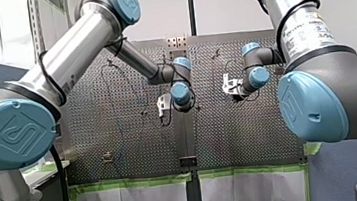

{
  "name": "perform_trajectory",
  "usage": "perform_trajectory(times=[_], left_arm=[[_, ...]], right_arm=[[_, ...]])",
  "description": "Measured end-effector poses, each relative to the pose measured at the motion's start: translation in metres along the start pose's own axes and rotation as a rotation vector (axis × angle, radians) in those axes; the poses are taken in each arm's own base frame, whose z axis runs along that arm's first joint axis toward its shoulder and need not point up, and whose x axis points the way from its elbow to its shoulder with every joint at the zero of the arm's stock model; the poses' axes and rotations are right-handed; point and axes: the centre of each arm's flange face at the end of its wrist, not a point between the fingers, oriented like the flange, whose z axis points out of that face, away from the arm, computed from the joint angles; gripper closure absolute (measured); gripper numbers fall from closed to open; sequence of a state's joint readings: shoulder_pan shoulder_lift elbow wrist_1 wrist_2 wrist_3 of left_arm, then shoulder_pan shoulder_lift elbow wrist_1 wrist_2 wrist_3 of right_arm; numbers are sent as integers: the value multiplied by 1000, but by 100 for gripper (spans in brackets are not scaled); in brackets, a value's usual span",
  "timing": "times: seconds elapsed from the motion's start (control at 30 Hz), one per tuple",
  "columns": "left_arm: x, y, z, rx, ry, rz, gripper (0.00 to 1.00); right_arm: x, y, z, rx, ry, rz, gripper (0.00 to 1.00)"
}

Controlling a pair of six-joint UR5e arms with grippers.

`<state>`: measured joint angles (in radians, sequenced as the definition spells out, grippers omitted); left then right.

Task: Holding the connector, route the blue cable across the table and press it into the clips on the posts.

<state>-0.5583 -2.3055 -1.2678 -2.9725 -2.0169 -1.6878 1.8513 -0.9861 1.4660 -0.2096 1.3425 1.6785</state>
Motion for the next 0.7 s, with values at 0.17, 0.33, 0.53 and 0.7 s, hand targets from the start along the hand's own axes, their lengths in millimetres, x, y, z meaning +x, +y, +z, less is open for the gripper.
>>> perform_trajectory(times=[0.17, 0.33, 0.53, 0.7], left_arm=[[-8, -3, -19, 29, -1, 6, 0], [-13, -7, -42, 47, 10, 24, 0], [-7, -16, -74, 51, 33, 50, 0], [10, -30, -95, 63, 39, 53, 0]], right_arm=[[0, 0, 0, 0, -4, 1, 100], [-2, -1, -2, -1, -17, 3, 100], [-5, -1, -5, -5, -49, 6, 100], [-7, -1, -8, -9, -73, 9, 100]])
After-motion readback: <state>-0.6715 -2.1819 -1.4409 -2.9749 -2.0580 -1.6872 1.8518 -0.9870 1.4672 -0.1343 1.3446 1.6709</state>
